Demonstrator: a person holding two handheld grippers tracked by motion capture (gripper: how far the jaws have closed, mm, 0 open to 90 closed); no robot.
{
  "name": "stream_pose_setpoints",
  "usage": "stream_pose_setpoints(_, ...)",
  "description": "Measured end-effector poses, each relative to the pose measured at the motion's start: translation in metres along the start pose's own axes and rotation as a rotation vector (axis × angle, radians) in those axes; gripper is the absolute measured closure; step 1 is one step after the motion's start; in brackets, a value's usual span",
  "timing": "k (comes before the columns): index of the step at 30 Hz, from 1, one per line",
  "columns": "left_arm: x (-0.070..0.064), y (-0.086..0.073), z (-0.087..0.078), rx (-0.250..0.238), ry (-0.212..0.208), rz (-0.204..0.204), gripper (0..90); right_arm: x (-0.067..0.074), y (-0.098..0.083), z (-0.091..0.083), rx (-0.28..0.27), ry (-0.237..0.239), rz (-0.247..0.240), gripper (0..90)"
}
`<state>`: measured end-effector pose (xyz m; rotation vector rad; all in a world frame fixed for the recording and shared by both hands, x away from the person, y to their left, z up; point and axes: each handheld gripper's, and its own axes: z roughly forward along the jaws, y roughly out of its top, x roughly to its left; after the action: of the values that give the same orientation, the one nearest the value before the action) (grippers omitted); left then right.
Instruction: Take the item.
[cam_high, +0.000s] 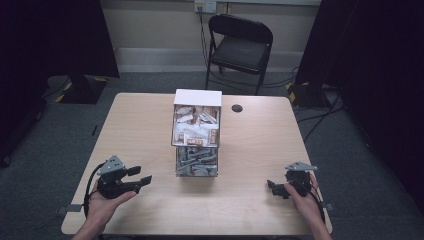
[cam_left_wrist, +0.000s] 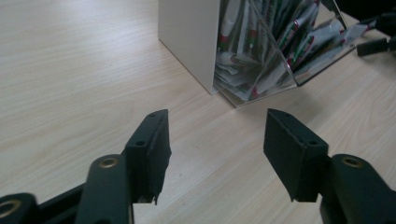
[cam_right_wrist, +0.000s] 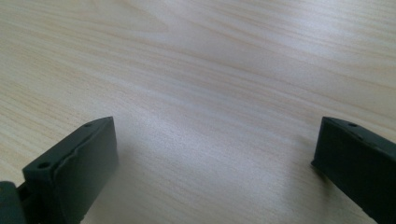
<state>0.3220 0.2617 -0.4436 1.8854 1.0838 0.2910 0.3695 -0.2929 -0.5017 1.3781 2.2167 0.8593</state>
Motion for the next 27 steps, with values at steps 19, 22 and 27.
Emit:
stream_pose_setpoints(19, -0.037, 0.029, 0.015, -0.009, -0.146, 0.127, 52.7, 0.0, 0.0, 0.0, 0.0, 0.0, 0.0, 0.0)
stream_pose_setpoints(22, -0.043, 0.033, 0.022, -0.01, -0.168, 0.127, 52.6, 0.0, 0.0, 0.0, 0.0, 0.0, 0.0, 0.0)
stream_pose_setpoints(27, -0.054, 0.037, 0.031, -0.012, -0.195, 0.15, 54.1, 0.0, 0.0, 0.0, 0.0, 0.0, 0.0, 0.0)
